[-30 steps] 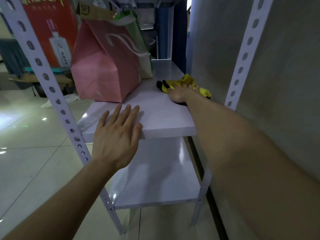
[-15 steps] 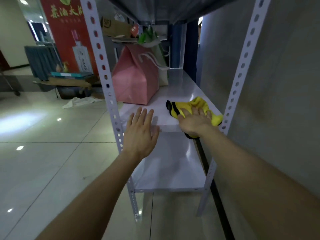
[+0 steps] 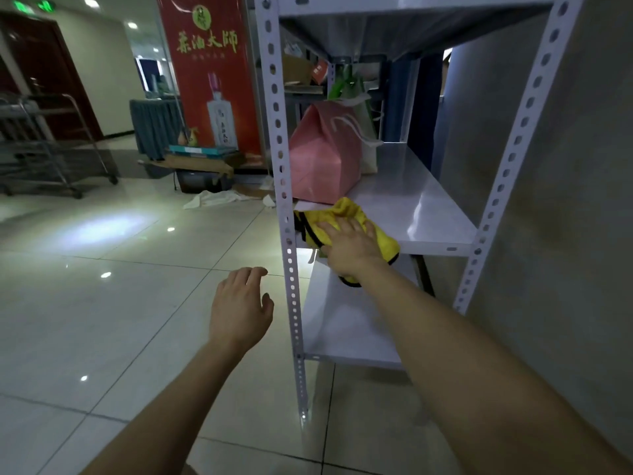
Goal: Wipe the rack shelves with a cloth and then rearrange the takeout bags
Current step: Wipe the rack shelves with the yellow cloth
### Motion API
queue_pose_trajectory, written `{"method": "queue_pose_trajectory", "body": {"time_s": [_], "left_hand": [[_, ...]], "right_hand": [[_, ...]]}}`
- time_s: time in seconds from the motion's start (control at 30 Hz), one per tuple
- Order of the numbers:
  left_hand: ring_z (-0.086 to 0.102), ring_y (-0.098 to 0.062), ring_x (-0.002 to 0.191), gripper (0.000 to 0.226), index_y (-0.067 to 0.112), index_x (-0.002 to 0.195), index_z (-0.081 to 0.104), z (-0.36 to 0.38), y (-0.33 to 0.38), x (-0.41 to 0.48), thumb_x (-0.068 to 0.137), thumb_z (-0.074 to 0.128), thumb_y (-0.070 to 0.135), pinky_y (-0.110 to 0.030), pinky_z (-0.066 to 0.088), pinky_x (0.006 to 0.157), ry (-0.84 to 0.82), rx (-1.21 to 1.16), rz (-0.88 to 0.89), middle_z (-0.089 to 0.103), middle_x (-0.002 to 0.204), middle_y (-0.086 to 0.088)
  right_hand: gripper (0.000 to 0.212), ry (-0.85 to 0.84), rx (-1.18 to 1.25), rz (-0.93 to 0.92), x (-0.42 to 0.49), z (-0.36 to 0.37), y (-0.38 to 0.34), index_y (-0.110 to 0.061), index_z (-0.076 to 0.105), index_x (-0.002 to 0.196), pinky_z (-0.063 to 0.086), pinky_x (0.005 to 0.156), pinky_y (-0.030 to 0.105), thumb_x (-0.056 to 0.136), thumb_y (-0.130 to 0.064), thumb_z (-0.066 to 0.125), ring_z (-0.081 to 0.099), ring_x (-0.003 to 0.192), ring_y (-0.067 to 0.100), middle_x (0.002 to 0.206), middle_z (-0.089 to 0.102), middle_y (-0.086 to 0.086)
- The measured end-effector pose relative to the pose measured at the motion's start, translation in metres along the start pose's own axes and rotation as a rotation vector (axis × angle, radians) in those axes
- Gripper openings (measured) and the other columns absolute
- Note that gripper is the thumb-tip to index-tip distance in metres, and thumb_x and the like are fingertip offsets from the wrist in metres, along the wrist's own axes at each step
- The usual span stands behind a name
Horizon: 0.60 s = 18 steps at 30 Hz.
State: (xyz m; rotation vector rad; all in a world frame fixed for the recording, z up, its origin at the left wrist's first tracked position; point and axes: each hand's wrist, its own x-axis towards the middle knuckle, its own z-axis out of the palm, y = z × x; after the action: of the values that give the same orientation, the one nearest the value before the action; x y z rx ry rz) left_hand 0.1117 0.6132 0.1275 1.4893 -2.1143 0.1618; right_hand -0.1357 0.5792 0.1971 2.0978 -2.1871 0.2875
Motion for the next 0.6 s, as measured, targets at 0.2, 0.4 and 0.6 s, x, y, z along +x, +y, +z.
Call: {"method": "queue_pose_trajectory", "body": {"time_s": [0.2,0.4,0.6], "left_hand": [[0.062,-0.027,0.122,0.041,0.020,0.141,0.059,-0.008,0.025,-0.016,0.101,0.063,0.029,-0.044,0.050,0.105,-0.119,-0.090,-0.004,0.067,0.134,-0.002],[0.066,-0.029,0.118,0.041,0.019,0.141,0.059,0.001,0.044,-0.048,0.102,0.064,0.027,-0.044,0.056,0.096,-0.201,-0.194,-0.005,0.068,0.133,-0.004],[0.067,-0.024,0.121,0.043,0.023,0.145,0.057,0.017,0.032,-0.108,0.103,0.062,0.031,-0.043,0.057,0.095,-0.337,-0.198,-0.001,0.063,0.140,0.000]], "right_hand": [[0.068,0.183,0.076,0.033,-0.064,-0.016,0.071,-0.038,0.047,0.155,0.035,0.113,0.045,0.095,-0.007,0.056,0.047,0.139,0.029,0.151,0.053,-0.001],[0.048,0.212,0.499,-0.028,-0.148,0.031,0.070,-0.031,0.055,0.146,0.049,0.098,0.039,0.103,-0.010,0.059,0.057,0.122,0.027,0.138,0.063,0.004],[0.045,0.027,0.577,0.050,-0.214,0.120,0.040,-0.042,0.049,0.139,0.046,0.087,0.037,0.105,-0.014,0.055,0.057,0.114,0.025,0.122,0.058,-0.001]]}}
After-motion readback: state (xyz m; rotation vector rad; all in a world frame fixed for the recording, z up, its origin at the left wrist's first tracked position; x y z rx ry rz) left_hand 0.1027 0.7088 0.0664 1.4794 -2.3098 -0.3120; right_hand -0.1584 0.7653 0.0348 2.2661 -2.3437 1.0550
